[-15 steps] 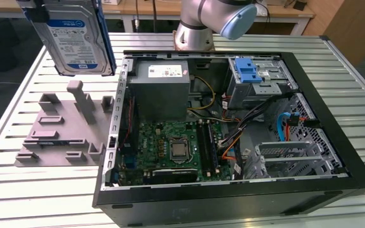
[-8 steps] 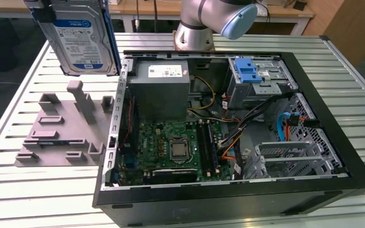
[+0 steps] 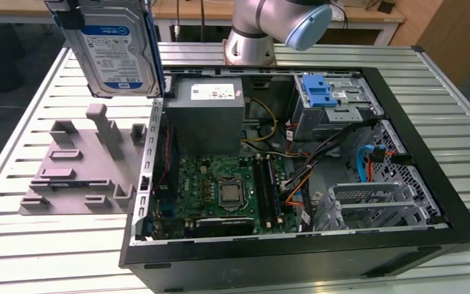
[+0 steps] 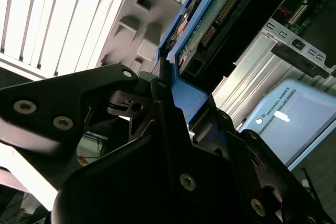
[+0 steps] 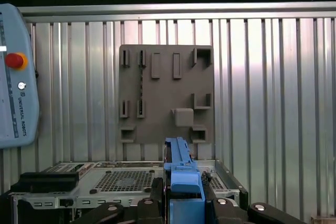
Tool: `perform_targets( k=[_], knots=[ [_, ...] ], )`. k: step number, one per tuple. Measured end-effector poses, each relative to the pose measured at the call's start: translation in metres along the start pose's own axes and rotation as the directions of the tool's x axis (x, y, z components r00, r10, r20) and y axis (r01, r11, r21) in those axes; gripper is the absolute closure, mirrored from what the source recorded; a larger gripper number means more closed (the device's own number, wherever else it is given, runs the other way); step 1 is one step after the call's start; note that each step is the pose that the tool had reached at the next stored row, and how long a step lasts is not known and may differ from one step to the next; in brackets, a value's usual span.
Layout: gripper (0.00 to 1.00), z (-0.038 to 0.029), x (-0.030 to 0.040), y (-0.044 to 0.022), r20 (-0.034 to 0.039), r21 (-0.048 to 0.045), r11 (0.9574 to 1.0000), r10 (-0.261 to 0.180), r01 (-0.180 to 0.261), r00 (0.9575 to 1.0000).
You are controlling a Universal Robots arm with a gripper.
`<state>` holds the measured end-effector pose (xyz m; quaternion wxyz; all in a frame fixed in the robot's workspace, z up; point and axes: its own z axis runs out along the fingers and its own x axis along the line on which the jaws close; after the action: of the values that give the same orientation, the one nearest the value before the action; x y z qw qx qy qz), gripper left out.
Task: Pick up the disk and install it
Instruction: 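Pick up the disk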
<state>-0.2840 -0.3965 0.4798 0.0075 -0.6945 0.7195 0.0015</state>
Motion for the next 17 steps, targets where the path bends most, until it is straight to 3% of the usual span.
perform_targets(
  k=[11, 17],
  knots=[
    [0.64, 0.0002, -0.0005, -0.0200, 0.0000, 0.0000, 1.0000, 0.000, 0.000, 1.0000],
    [0.64, 0.0002, -0.0006, -0.0243, 0.0000, 0.0000, 1.0000, 0.000, 0.000, 1.0000]
  ],
)
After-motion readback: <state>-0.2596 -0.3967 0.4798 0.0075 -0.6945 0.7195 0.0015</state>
